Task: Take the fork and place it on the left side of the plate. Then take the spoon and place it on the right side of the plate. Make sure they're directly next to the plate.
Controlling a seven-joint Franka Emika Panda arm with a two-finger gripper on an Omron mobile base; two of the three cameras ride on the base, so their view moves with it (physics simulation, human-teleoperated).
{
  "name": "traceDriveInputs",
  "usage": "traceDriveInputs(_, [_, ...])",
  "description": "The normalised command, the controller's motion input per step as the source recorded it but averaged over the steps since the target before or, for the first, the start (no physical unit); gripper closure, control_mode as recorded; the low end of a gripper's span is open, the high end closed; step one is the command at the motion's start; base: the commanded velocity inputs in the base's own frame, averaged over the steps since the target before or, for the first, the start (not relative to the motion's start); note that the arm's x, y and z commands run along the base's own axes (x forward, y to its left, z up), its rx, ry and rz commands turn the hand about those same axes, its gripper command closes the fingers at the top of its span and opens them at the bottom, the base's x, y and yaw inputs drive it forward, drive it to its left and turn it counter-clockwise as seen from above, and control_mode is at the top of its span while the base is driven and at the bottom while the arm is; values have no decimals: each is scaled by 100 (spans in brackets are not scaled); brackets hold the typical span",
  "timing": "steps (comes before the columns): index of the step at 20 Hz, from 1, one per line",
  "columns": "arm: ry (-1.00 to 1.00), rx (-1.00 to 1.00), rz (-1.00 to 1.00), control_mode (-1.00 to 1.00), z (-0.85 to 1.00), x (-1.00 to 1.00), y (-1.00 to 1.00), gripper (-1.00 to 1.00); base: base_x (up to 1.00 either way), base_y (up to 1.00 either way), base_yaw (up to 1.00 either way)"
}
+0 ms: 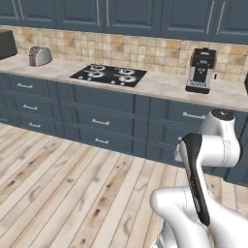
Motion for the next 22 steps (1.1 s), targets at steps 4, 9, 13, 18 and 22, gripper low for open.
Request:
traceDriveInputs(4, [0, 0, 0, 100, 0, 0, 0, 100, -87, 0, 26])
traceDriveInputs(9, [0, 0, 0, 100, 0, 0, 0, 100, -87, 22, 5])
traceDriveInputs(13, [0, 0, 0, 100, 0, 0, 0, 100, -86, 31, 0])
traceDriveInputs(18, [0, 0, 0, 100, 0, 0, 0, 100, -87, 17, -1])
traceDriveInputs(22, [0, 0, 0, 100, 0, 0, 0, 100, -100, 0, -12])
